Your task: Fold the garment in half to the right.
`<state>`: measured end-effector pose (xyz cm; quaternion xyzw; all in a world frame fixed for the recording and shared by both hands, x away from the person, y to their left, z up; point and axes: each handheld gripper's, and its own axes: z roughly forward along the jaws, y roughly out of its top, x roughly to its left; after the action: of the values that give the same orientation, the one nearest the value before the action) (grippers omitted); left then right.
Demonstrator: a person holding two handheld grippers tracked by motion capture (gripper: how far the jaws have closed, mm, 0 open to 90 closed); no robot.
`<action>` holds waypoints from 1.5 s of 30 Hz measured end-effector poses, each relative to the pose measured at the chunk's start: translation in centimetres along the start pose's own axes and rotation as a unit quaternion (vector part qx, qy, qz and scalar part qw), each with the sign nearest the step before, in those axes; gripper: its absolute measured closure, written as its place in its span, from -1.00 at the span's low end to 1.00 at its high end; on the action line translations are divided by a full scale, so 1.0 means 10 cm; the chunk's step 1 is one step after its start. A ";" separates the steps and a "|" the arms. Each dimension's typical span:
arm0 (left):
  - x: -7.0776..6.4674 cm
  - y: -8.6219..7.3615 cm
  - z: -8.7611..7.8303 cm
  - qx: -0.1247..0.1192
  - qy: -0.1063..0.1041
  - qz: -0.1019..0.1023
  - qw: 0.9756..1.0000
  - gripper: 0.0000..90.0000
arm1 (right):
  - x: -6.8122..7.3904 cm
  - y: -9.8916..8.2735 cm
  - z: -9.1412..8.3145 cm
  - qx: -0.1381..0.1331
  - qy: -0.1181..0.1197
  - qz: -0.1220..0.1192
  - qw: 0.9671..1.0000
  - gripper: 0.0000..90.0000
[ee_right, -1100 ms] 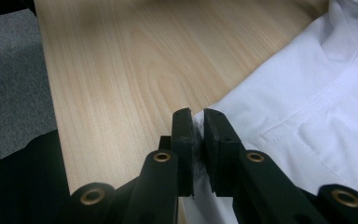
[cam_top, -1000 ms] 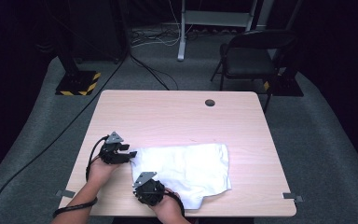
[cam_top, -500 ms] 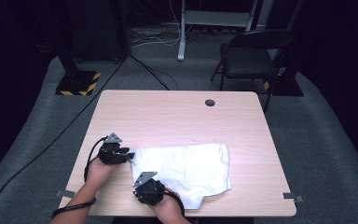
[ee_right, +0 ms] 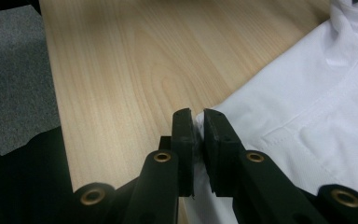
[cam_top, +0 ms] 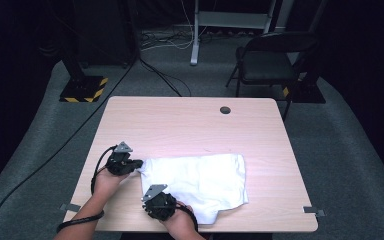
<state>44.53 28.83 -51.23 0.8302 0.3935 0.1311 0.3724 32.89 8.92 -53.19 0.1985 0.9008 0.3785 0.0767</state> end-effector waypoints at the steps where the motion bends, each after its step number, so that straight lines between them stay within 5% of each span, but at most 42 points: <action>1: 0.00 0.01 -0.01 -0.002 0.002 0.003 1.000 0.90 | 0.00 0.01 -0.01 -0.002 0.001 0.001 1.000 0.84; 21: -0.01 0.12 -0.36 -0.076 0.013 0.011 0.997 0.91 | 0.01 0.17 -0.20 -0.048 0.030 0.008 0.998 0.86; 45: 0.11 -0.01 -0.81 -0.102 0.045 -0.004 0.994 0.92 | 0.15 0.46 -0.18 -0.058 0.065 -0.030 0.996 0.86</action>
<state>41.03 33.84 -45.80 0.7799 0.3974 0.2059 0.4376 32.38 11.31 -48.61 0.1418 0.8858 0.4400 0.0402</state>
